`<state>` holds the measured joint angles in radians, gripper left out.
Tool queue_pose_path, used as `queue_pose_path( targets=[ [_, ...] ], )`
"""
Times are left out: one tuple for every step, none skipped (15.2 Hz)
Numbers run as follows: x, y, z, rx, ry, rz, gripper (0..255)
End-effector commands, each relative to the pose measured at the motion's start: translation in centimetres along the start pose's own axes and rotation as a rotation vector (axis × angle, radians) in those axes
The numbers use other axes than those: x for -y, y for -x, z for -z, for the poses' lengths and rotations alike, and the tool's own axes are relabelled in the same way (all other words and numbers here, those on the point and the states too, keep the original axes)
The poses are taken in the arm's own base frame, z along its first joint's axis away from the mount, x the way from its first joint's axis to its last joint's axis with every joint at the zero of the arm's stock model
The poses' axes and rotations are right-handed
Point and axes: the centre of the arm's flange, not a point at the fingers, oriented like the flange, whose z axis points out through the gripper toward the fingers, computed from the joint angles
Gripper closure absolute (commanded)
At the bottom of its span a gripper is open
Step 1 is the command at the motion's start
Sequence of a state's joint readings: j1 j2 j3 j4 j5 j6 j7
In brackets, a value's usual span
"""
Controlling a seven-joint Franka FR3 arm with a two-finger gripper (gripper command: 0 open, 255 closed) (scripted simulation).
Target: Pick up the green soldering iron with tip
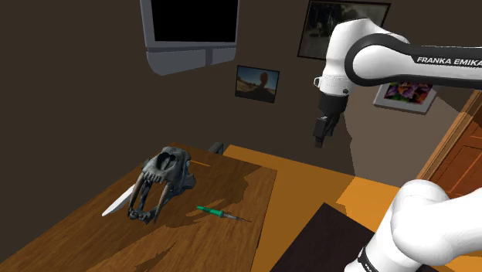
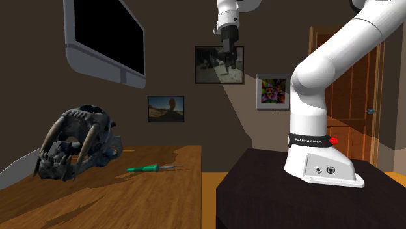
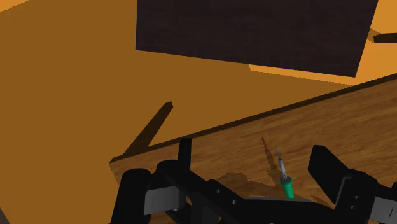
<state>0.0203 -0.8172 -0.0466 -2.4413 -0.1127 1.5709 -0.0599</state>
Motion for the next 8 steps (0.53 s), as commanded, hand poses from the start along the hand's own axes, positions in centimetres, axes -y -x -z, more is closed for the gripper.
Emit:
queue_pose_path(
  targets=[
    [0.0, 0.0, 0.0, 0.0, 0.0, 0.0, 0],
    [0.5, -0.9, -0.9, 0.003, -0.002, 0.002, 0],
    [1.0, -1.7, -1.8, 0.006, -0.004, 0.004, 0],
    [1.5, -2.6, -2.7, 0.009, -0.006, 0.005, 0],
    [2.0, -3.5, -3.6, 0.011, -0.007, 0.007, 0],
    [2.5, -4.3, -4.5, 0.014, -0.009, 0.009, 0],
    [3.0, -5.2, -5.4, 0.017, -0.011, 0.011, 0],
    [3.5, -6.0, -6.3, 0.02, -0.013, 0.012, 0]
  ],
)
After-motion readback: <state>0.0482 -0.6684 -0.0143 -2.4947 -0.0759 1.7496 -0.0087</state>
